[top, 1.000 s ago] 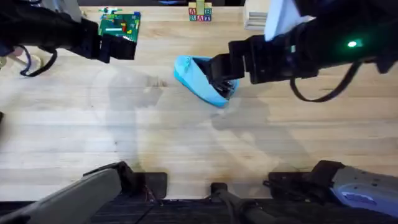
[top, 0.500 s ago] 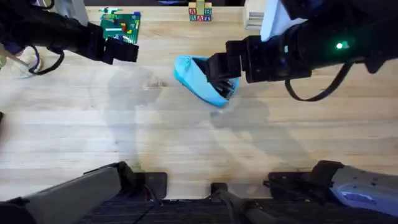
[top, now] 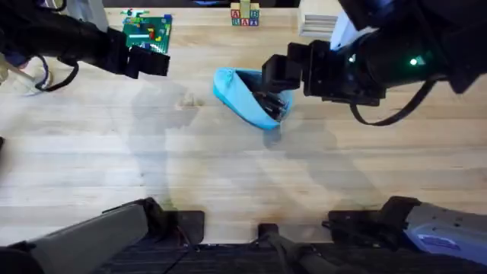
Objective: Unzip the bag, pick up the pens from the table one at a time and place them inside, then zip the bag closed.
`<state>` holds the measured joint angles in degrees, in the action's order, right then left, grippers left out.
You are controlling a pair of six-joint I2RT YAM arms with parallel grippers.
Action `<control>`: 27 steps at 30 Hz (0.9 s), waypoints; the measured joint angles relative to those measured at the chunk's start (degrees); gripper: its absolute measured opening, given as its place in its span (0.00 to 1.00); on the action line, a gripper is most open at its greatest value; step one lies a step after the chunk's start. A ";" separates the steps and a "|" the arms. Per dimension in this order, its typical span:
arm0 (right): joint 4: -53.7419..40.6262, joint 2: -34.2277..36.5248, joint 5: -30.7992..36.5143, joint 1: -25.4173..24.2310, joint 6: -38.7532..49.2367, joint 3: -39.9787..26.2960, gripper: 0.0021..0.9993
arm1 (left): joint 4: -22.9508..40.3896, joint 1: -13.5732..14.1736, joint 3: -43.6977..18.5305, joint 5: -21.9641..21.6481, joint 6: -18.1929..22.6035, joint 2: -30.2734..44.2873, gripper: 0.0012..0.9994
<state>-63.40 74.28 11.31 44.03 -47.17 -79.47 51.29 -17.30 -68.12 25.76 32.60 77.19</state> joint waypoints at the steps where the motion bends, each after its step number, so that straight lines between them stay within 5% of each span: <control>1: -0.44 0.00 0.29 0.00 -0.81 0.01 1.00 | 0.00 0.00 0.00 -0.02 0.00 0.00 0.99; 18: -1.59 0.02 1.36 1.28 -8.40 -1.20 1.00 | -0.07 0.00 0.00 0.00 0.00 0.00 0.99; 27: -5.15 8.37 1.35 6.50 -9.44 -10.59 1.00 | -0.15 0.00 0.00 0.00 0.00 0.00 0.99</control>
<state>-68.55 82.65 12.67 50.53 -56.61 -90.07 51.13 -17.30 -68.12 25.76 32.60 77.19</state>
